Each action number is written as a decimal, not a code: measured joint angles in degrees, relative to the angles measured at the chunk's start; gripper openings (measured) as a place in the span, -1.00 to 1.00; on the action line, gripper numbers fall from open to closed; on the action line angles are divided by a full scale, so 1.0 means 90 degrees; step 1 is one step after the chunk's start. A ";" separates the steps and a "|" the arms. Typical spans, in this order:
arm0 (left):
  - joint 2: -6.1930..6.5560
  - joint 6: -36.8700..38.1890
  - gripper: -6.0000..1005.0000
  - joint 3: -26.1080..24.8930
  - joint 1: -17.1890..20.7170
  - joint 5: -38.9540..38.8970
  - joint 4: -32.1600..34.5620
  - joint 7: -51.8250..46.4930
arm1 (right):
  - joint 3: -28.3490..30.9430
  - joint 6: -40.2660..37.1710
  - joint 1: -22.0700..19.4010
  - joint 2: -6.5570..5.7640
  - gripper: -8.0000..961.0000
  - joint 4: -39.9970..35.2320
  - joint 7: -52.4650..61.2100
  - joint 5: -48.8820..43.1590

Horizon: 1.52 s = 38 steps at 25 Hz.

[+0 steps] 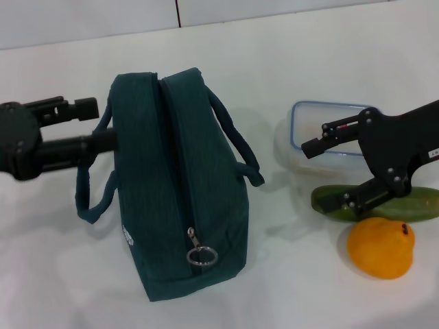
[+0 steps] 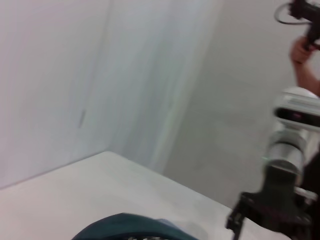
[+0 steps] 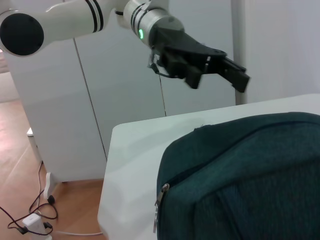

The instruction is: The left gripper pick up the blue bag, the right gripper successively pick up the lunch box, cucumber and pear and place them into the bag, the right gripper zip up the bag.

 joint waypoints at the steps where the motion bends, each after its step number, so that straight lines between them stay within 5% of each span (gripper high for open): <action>1: 0.0002 -0.0132 0.41 0.0069 0.0000 0.0004 0.0012 -0.0187 | 0.0000 0.0000 -0.0002 -0.0001 0.70 0.0000 -0.0002 -0.0010; 21: 0.0013 -0.1633 0.33 0.1266 -0.0035 0.0557 0.0058 -0.1316 | -0.0001 0.0059 -0.0077 -0.0062 0.70 0.0020 -0.0175 -0.0052; 38: 0.0030 -0.1893 0.27 0.1236 0.0127 0.0245 -0.0237 -0.0306 | 0.0009 0.0051 -0.0078 -0.0036 0.70 0.0031 -0.0192 -0.0062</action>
